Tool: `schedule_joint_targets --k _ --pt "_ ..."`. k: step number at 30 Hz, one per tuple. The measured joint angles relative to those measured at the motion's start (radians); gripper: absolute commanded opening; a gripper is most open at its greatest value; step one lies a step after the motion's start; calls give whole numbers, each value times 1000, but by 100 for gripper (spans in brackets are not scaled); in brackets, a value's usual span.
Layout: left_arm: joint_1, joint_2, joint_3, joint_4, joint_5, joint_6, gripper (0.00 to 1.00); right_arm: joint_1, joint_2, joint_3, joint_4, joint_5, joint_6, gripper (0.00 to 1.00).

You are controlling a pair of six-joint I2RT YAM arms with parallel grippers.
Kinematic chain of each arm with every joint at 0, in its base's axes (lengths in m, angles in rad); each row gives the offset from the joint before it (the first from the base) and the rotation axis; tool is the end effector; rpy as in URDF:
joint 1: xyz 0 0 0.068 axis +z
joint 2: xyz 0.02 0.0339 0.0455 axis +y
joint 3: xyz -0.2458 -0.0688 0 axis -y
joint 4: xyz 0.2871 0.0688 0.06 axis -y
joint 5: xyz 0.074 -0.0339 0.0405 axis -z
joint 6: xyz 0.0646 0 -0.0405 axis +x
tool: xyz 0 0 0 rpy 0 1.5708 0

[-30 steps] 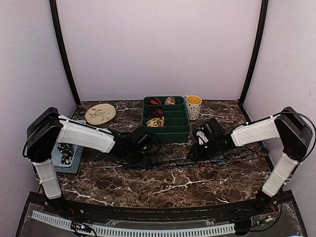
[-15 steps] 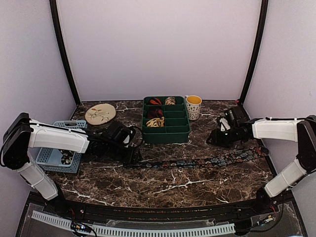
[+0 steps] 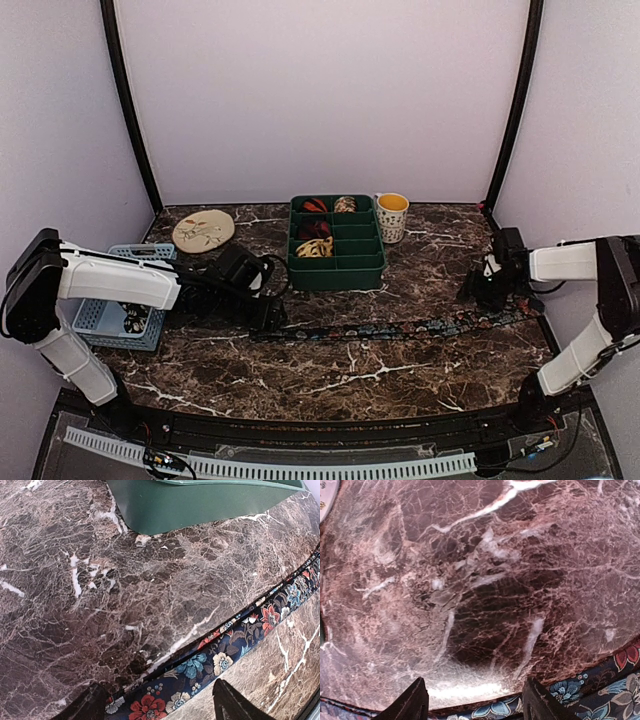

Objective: Roll the ties
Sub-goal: Smooth out the tie at the center of the board, then pick up the tie from the center of the board.

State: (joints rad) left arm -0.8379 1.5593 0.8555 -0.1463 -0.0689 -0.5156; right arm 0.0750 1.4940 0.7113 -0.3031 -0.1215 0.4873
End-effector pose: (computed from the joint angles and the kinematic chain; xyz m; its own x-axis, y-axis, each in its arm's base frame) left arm 0.2483 -0.2692 0.1152 -0.7879 0.1401 -0.5996 0.3708 0.8854 -0.2804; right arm 0.3099 0.0311 0.0765 -0.8407 0.4029 -0.3617 0.2976 0.9019 0.3130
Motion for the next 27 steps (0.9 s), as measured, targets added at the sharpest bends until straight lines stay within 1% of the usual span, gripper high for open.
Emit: schedule_joint_targets --k 6,11,12,15,17,22,24,25,27 --pt "3 0 -21 14 0 0 77 -64 -31 -49 45 -20 11 65" --pt "5 -6 -49 19 0 0 82 -80 -90 -102 54 -18 23 65" --pt "7 -13 -57 19 1 0 83 -81 -102 -110 50 -18 24 65" --pt "21 -57 -95 24 6 -7 84 -82 -125 -113 16 -26 21 72" --pt "40 -101 -131 34 21 -20 84 -83 -141 -111 -2 -51 21 73" --pt "93 -217 -226 62 60 -67 84 -58 -214 -69 0 -184 20 65" --pt "109 -247 -261 80 78 -89 82 -10 -230 -40 27 -240 29 63" --pt "119 -259 -282 95 92 -100 79 19 -230 -27 42 -263 34 60" --pt "138 -273 -322 129 130 -123 74 113 -221 -4 92 -312 62 56"
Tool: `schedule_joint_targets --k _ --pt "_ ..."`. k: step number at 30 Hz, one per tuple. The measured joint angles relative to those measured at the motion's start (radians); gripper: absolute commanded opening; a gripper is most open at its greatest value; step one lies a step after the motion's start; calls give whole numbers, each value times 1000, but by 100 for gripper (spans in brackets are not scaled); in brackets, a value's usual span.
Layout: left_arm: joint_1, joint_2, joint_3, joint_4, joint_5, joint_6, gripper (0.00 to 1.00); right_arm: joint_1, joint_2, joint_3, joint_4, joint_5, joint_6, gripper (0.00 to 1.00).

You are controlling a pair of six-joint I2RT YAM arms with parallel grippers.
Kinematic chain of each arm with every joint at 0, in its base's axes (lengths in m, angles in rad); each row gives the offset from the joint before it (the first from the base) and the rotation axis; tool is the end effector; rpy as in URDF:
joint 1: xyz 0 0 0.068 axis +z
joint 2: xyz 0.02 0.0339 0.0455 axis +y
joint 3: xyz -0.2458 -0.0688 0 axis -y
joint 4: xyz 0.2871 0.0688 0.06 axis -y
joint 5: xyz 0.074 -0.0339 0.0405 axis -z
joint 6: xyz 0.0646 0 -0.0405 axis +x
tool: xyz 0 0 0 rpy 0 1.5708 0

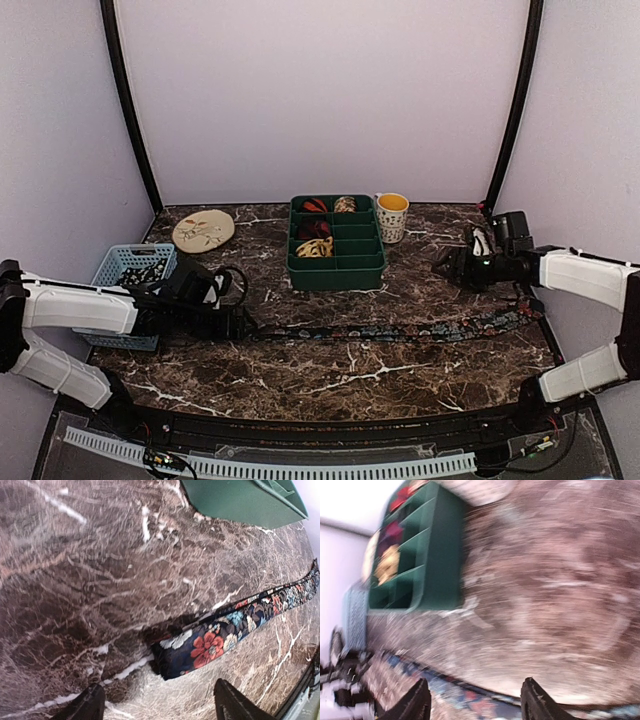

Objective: Roll the ties
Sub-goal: Pick up the tie from the center of the board.

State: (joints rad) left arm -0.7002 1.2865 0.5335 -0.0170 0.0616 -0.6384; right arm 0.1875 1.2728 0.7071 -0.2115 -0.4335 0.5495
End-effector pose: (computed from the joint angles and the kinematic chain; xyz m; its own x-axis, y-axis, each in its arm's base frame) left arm 0.2276 -0.1970 0.1005 -0.8309 -0.0776 -0.5510 0.2264 0.8574 -0.4622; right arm 0.3063 0.0857 0.1522 -0.8296 0.3250 -0.4541 -0.0353 0.7810 0.6235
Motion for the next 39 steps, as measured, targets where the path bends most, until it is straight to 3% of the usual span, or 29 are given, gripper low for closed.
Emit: schedule_joint_targets --k 9,17,28,39 --pt "50 25 -72 166 129 -60 60 383 256 132 193 -98 123 33" --pt "50 92 -92 269 166 -84 54 594 529 327 266 -108 164 18" --pt "50 157 -99 348 169 -107 49 704 734 523 251 -108 142 9" --pt "50 180 -98 382 170 -109 40 734 831 593 154 -62 79 6"
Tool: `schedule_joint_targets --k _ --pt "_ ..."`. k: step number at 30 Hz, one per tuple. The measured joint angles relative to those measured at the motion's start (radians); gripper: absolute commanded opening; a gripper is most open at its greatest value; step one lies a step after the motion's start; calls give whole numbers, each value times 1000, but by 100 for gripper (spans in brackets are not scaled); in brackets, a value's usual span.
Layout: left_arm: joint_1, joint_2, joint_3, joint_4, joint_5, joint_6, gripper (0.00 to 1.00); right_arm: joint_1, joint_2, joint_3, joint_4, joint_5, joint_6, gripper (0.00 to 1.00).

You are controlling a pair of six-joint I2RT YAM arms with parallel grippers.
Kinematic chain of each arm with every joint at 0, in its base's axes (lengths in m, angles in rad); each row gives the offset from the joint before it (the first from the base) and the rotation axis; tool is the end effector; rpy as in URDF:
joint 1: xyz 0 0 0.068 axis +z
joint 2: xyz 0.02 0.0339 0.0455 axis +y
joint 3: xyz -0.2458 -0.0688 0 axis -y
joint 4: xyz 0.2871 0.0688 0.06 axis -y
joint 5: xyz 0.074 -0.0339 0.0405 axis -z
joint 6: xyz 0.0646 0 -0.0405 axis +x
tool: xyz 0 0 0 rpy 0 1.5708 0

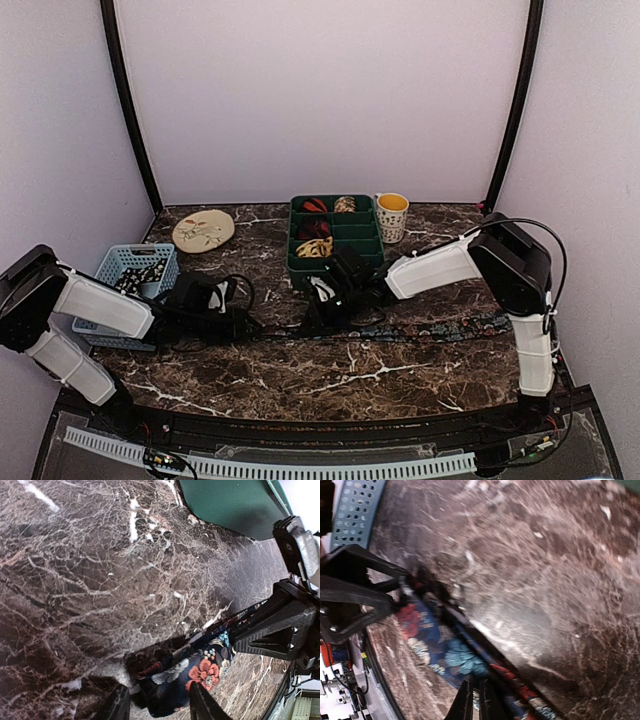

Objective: Roll the ties
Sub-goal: Pick up the tie from the center of the board.

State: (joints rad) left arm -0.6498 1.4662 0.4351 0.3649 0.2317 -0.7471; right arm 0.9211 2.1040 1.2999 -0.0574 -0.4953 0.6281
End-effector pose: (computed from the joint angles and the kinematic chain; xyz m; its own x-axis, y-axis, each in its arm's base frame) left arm 0.2306 -0.1939 0.0579 -0.8588 -0.1780 -0.4804 0.2031 0.7425 -0.6383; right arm 0.2614 0.3948 0.0608 -0.8931 -0.3210 -0.3151 -0.4487 0.5863 0.6745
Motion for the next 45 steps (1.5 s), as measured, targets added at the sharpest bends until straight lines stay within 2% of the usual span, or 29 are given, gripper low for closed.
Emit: schedule_joint_targets --k 3,9,13,20,27,29,32,37,45 --pt "0 0 0 -5 2 2 34 -1 14 10 -15 10 -10 5" --pt "0 -24 -4 8 53 32 10 1 18 17 -23 24 -26 4" --pt "0 -82 -4 20 80 58 0 1 18 17 -23 25 -30 4" --pt "-33 -152 -6 112 151 79 0 2 19 17 -19 26 -33 4" --pt "-112 -102 27 181 187 85 0 11 19 17 -17 25 -33 6" --pt "-124 -84 30 201 188 82 0 13 18 17 -16 25 -33 9" --pt "-126 -78 30 212 173 79 0 13 4 13 -23 36 -34 18" --pt "-126 -78 34 204 147 80 0 2 -87 -39 -47 71 -33 31" --pt "-128 -45 82 187 142 80 0 -76 -272 -202 12 40 -1 39"
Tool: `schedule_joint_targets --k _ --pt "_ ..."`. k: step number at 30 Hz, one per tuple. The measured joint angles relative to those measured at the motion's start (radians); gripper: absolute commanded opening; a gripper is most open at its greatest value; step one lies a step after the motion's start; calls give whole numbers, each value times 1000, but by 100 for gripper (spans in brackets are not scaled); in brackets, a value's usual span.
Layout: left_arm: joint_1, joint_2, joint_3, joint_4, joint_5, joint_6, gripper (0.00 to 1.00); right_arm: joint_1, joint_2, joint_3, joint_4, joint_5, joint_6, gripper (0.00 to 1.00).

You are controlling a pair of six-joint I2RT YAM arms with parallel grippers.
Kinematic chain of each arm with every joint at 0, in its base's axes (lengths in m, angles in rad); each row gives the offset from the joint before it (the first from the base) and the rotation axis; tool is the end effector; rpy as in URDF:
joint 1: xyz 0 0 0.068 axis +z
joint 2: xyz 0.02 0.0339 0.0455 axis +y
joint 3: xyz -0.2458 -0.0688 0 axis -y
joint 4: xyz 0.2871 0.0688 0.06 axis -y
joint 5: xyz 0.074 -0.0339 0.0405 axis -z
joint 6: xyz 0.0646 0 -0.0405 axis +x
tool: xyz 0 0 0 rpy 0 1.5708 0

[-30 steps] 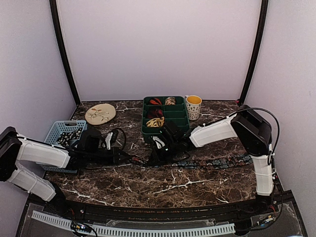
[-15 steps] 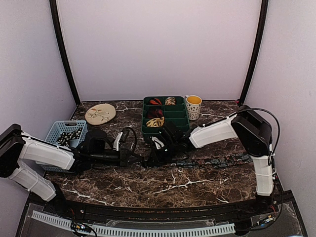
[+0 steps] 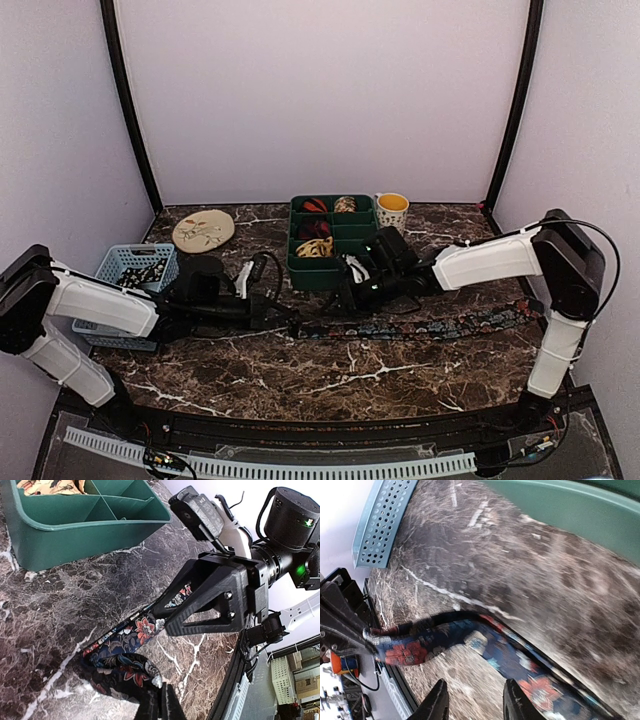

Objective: Roll the ties
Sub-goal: Pass from the left arm to the right

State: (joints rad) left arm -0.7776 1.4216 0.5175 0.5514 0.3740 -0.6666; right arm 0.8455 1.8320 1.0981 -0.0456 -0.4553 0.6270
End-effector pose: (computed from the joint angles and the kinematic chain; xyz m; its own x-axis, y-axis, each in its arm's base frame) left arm 0.2215 -0.2512 0.1217 -0.7483 -0.0710 -0.6595 0.5531 0.4821 -0.6794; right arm 0.2645 0.3412 0.1104 -0.8936 -0.2137 -0.3946 -0.4387 0.6015 0.6676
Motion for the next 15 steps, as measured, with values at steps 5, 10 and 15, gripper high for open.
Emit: schedule_joint_targets --k 5,10,15 --pt "-13 104 63 18 15 -2 0 -51 -40 -99 55 -46 39 42" --pt "-34 235 134 74 41 -19 0 -83 -42 -175 134 -107 99 43" --pt "-46 355 176 151 67 -49 22 -92 -42 -202 183 -151 141 44"
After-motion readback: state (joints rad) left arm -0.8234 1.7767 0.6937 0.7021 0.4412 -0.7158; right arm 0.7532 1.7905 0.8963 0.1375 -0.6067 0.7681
